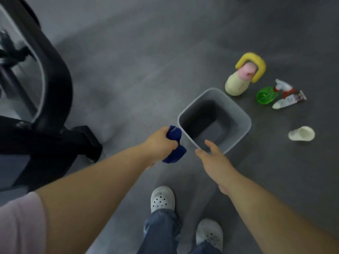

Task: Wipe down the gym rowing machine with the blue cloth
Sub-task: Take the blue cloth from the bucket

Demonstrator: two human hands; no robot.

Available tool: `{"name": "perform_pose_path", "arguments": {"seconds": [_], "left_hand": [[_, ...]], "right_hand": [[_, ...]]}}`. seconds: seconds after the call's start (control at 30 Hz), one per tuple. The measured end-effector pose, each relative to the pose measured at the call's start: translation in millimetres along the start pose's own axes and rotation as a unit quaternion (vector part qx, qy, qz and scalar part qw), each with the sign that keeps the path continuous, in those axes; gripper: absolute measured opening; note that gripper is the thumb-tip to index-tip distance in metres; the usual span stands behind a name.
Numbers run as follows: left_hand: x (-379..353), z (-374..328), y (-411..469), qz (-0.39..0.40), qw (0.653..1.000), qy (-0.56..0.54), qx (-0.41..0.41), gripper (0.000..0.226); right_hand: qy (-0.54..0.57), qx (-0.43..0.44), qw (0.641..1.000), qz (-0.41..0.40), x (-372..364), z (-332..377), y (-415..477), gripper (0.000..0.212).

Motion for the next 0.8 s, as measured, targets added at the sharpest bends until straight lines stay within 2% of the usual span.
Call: {"name": "perform_pose_path", "arguments": {"seconds": [0.07, 0.17, 0.27, 0.33, 0.4, 0.5, 0.6, 0.7, 0.8], "left_hand": [[37.1, -16.9, -60.4, -0.017, 0.999, 0.032, -0.028, 0.026], [98.7, -34.9, -168.4, -0.081, 0.993, 0.05, -0.072, 0.024], [151.0, -46.4, -268.0, -0.149, 0.981, 0.041, -0.12, 0.032], [188.4, -42.1, -343.8, -0.207, 0.966, 0.046, -0.145, 0.028], [227.1, -30.5, -417.9, -0.277, 0.945, 0.047, -0.166, 0.022], [283.7, 8.9, -521.6, -0.363, 0.915, -0.01, -0.175, 0.021], [325.5, 62.7, -612.6, -0.386, 0.901, -0.083, -0.181, 0.018], [353.6, 130.2, -699.1, -0.394, 0.877, -0.178, -0.21, 0.026], [370.7, 207.5, -770.2, -0.438, 0.837, -0.226, -0.237, 0.02]], "right_hand": [[0.051, 0.021, 0.997, 0.046, -11.6, 47.0, -24.1, 0.072], [0.043, 0.1, 0.984, 0.141, -33.5, 135.5, -71.0, 0.098], [0.066, 0.163, 0.959, 0.22, -52.0, 224.5, -118.6, 0.107], [0.097, 0.187, 0.938, 0.274, -68.8, 287.2, -162.2, 0.109], [0.115, 0.195, 0.915, 0.334, -93.5, 343.5, -213.0, 0.098], [0.094, 0.208, 0.884, 0.407, -143.6, 406.9, -295.1, 0.058], [0.132, 0.221, 0.872, 0.416, -191.7, 451.9, -366.3, 0.057], [0.206, 0.216, 0.831, 0.469, -250.7, 486.7, -451.5, 0.055], [0.23, 0.221, 0.794, 0.518, -315.3, 498.5, -537.6, 0.04]]}}
Point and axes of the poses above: each hand's wrist, its own y-axis towards the middle knuckle, its own x-axis out of the back of the hand, z = x × y, the point moved 8 cm from there along y, towards the middle knuckle, and after that the axes turned 14 degrees about x, right-handed, at the moved point
